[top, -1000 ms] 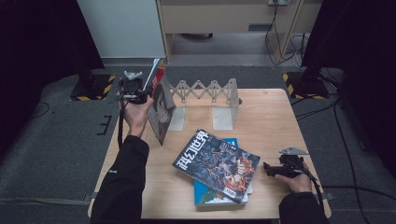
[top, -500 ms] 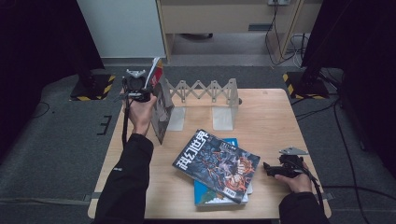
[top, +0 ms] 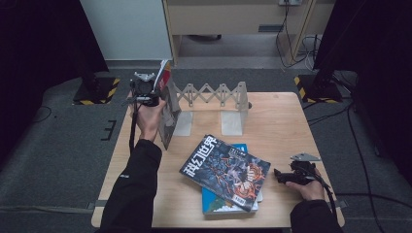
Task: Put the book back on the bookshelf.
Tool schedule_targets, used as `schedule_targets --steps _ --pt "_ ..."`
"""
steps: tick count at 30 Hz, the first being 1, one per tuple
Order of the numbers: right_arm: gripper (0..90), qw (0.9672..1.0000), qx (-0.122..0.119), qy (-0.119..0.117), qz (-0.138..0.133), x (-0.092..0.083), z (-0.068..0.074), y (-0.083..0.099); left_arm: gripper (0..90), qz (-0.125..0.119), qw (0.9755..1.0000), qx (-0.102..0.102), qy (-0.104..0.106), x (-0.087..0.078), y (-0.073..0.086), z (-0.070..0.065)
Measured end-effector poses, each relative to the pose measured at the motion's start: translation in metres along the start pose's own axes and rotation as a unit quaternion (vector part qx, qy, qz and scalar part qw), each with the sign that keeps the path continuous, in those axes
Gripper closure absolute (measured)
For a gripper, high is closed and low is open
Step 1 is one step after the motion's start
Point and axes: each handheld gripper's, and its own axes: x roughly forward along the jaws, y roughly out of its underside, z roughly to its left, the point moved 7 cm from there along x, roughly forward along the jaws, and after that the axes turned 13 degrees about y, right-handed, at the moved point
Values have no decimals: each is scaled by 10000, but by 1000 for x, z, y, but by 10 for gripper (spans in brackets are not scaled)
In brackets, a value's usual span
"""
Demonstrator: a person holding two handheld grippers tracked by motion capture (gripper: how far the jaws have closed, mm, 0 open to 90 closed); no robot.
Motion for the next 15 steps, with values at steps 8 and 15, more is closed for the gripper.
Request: schedule_targets --steps 8,15 --pt "13 10000 2 1 5 0 0 0 724 -147 9996 85 217 -3 4 1" --pt "12 10000 4 1 6 0 0 0 625 -414 9984 121 377 -14 3 2"
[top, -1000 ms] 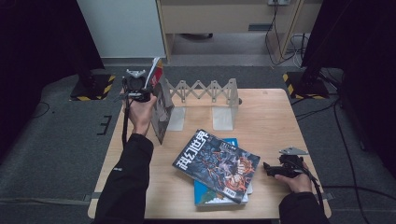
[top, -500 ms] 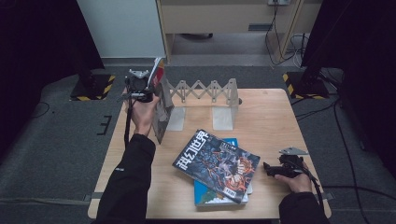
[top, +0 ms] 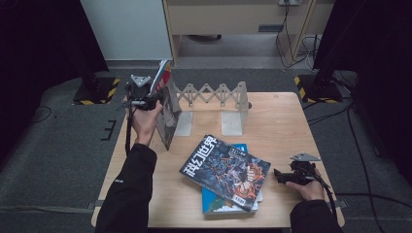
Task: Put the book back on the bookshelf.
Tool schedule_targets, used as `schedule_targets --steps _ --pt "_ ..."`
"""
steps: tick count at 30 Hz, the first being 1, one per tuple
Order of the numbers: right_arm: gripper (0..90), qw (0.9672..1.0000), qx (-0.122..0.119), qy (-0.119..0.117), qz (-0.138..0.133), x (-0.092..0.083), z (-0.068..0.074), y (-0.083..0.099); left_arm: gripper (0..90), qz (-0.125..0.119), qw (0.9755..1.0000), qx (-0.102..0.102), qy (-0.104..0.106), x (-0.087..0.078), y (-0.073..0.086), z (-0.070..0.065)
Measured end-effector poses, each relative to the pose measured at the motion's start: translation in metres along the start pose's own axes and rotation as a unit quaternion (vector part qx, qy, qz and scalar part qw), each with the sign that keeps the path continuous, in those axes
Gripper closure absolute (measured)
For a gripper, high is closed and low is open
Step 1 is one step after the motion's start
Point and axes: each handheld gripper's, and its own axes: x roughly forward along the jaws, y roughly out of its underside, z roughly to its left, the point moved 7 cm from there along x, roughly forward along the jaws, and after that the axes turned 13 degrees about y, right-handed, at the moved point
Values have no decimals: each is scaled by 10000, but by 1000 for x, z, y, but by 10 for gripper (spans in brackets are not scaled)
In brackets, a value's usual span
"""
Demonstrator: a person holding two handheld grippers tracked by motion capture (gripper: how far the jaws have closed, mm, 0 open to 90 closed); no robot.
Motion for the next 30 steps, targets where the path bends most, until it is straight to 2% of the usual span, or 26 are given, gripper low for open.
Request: schedule_targets --steps 3,5,8,10,14,25,29,30 --pt "11 10000 -3 1 0 0 0 0 593 -96 9999 -4 59 -6 -1 -1" --pt "11 10000 -1 4 1 0 0 0 572 -220 9996 2 173 -15 -3 -2" --pt "7 10000 0 22 3 0 0 0 548 -313 9993 35 199 -22 -5 -3" --pt "6 10000 11 16 8 0 0 0 518 -398 9987 4 325 -32 -6 -5" --pt "6 10000 11 16 8 0 0 0 484 -511 9978 26 427 -42 -3 -6" --pt "18 10000 41 34 2 0 -1 0 430 -634 9955 -58 707 -66 21 -4" --pt "68 9999 109 77 16 -2 -2 0 399 -628 9948 -125 790 -72 39 -1" --pt "87 9999 95 70 15 -2 -3 0 394 -628 9948 -125 790 -72 39 -1"
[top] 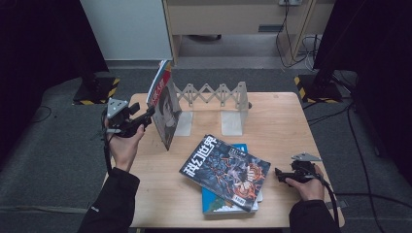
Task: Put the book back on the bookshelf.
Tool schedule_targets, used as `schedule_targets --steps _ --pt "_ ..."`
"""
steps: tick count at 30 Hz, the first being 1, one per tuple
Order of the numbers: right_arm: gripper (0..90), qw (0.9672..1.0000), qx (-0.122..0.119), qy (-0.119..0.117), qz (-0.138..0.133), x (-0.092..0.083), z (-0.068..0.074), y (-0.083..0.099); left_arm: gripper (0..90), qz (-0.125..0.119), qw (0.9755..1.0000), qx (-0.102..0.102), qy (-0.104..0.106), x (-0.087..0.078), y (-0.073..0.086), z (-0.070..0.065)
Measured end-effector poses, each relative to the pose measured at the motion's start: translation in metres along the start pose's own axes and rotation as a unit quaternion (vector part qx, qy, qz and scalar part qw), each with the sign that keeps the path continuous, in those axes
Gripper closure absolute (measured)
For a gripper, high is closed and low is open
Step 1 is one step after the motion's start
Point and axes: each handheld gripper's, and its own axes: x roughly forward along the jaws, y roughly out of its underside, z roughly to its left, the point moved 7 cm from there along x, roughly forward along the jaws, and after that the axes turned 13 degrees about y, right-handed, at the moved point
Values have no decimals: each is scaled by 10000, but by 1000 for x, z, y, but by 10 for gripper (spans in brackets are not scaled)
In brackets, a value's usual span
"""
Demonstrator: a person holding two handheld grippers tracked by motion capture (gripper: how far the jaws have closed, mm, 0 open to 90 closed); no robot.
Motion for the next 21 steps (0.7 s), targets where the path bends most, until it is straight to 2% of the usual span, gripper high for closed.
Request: schedule_targets --steps 6,7,8,10,11,12,13,17,18,21 --pt "155 10000 -36 26 77 -3 -1 -1 375 126 9999 8 46 -6 23 2" --pt "172 10000 -13 29 66 -5 -1 -2 362 136 9998 -66 138 -7 31 1" --pt "172 10000 -13 29 66 -5 -1 -2 357 136 9998 -66 138 -7 31 1" --pt "183 10000 7 31 20 -7 -1 -4 342 177 9995 -124 237 -8 42 -1" --pt "187 10000 53 28 -48 -10 -1 -7 326 171 9988 -164 437 -8 52 -3" --pt "187 10000 53 28 -48 -10 -1 -7 325 171 9988 -164 437 -8 52 -3" --pt "188 9999 57 13 -118 -13 -1 -10 325 188 9982 -198 528 -7 63 -5" --pt "190 9999 89 -17 -133 -15 0 -11 329 370 9979 -152 510 -4 75 -4" --pt "190 9999 85 -21 -138 -16 0 -12 330 457 9973 -140 564 -1 83 -6" --pt "190 9998 65 -53 -189 -18 1 -13 333 526 9962 -186 676 1 90 -9"
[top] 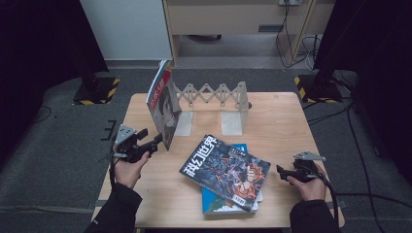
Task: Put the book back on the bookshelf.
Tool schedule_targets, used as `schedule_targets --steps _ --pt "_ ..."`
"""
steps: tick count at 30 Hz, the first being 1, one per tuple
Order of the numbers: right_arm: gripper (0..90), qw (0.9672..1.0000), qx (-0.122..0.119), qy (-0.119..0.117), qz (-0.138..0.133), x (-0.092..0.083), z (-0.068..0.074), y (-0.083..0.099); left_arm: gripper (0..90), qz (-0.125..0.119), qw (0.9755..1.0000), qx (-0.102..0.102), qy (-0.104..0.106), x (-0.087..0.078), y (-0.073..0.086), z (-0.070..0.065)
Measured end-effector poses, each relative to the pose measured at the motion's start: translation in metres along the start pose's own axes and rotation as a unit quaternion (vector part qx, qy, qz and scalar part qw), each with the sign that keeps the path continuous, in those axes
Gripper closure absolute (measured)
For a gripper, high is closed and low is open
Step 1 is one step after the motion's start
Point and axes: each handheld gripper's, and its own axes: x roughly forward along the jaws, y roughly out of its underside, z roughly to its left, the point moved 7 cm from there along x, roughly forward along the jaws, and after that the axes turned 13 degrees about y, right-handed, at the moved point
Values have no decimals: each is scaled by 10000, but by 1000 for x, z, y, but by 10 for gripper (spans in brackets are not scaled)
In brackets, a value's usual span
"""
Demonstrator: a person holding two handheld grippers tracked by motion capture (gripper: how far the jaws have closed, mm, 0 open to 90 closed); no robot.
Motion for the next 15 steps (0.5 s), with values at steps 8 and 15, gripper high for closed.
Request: schedule_targets --steps 8,15 --pt "194 9996 114 -71 -232 -15 7 -11 314 273 9977 -180 589 12 29 -16" --pt "217 9990 140 -194 -375 -23 12 -17 296 549 9960 -122 693 23 52 -21"
